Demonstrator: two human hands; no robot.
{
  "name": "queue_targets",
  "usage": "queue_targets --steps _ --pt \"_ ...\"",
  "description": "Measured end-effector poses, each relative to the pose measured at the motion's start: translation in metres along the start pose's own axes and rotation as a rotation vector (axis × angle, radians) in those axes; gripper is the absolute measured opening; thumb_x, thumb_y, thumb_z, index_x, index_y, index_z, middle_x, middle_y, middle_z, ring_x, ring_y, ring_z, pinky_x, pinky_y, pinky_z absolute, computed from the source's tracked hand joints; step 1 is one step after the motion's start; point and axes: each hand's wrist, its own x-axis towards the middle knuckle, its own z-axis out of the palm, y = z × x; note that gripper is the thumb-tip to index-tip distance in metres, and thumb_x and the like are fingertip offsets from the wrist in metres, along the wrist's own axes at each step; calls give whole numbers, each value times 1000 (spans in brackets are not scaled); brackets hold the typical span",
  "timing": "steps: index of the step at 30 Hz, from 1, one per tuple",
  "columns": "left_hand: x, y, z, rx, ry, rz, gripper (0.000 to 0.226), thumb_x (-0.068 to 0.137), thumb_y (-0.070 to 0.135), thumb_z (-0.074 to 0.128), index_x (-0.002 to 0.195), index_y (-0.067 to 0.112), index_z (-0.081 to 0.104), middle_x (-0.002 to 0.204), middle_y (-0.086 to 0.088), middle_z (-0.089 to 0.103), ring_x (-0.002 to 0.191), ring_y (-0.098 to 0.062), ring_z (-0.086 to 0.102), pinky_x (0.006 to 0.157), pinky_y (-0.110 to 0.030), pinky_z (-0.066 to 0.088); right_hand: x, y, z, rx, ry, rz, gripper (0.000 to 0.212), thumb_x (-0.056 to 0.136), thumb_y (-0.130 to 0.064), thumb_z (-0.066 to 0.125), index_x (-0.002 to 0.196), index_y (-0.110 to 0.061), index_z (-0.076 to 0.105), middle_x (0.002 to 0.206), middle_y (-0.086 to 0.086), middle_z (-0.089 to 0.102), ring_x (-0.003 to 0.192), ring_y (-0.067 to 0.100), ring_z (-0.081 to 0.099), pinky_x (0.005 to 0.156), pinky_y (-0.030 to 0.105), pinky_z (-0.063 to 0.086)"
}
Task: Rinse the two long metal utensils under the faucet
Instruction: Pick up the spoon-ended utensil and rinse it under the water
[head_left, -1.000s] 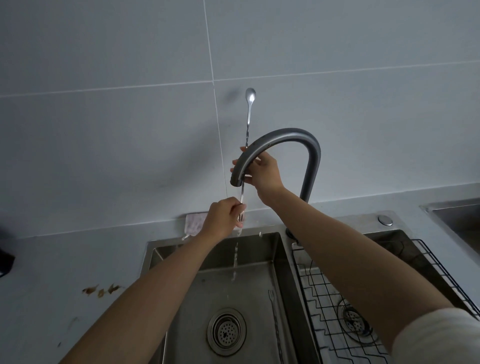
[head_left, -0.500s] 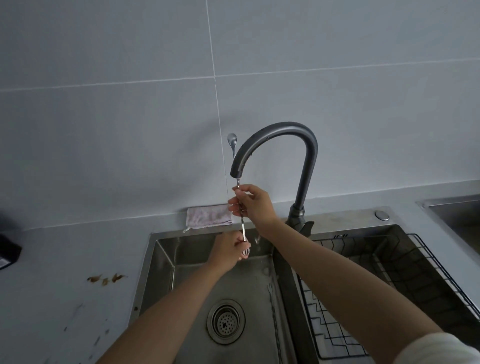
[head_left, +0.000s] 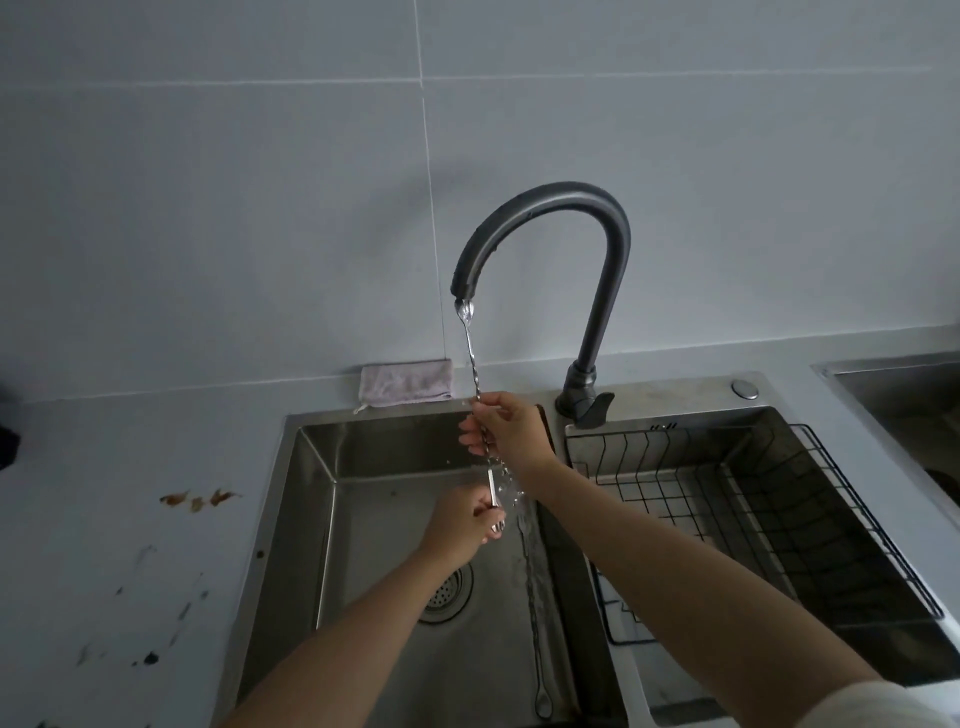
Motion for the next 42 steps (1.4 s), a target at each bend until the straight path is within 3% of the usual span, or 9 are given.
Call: queue_targets --steps 7,12,17,19,22,27,31,35,42 --pt "-10 -25 19 -21 -31 -54 21 82 1 59 63 10 55 55 5 54 39 13 53 41 -2 37 -6 36 -6 -56 33 63 11 94 -5 48 100 -5 57 72 4 60 56 8 59 55 17 51" --pt "-12 -57 39 76 -111 -137 18 80 7 62 65 -5 64 46 8 48 36 3 46 50 -18 33 0 80 -10 -231 84 172 14 92 -4 51 101 -1 60 69 3 56 60 14 54 59 27 48" --pt "-12 -93 63 202 -252 -299 41 85 16 57 45 16 46 48 2 47 50 -16 51 62 -27 38 7 129 -14 -456 116 326 21 91 -6 52 106 4 63 73 5 61 60 12 55 57 22 47" --pt "-16 -102 72 215 -307 -364 35 85 17 59 51 12 52 53 -4 53 66 -25 61 63 -29 40 9 147 -15 -569 85 373 22 91 -6 52 108 3 63 93 15 66 76 20 63 68 25 50" --pt "-19 -111 84 269 -333 -430 16 83 15 60 81 0 64 89 -18 69 90 -31 64 71 -36 48 14 177 -15 -671 73 467 21 89 -5 52 107 -1 60 107 19 64 96 31 63 86 39 53" --pt "-25 -129 99 331 -417 -488 22 89 13 48 102 3 62 114 -16 64 105 -30 59 89 -37 47 12 217 -16 -894 5 562 19 91 -10 50 105 0 57 112 17 61 102 30 59 78 30 47" --pt "-27 -137 107 370 -446 -490 24 90 15 49 109 4 59 120 -16 60 110 -30 56 90 -34 45 9 234 -16 -986 -58 558 11 93 -5 41 96 -5 52 115 17 59 102 29 57 67 23 35" --pt "-30 -143 114 409 -414 -499 23 91 18 48 106 6 59 117 -14 62 106 -27 57 81 -29 43 7 244 -15 -1013 -63 550 21 93 -5 41 109 1 52 117 19 58 105 30 57 69 24 36" --pt "-29 -147 114 579 -475 -457 28 89 20 52 114 8 57 121 -13 60 112 -27 56 93 -34 45 5 251 -15 -1031 -88 545 24 95 -6 41 117 0 48 120 18 55 108 29 54 76 27 41"
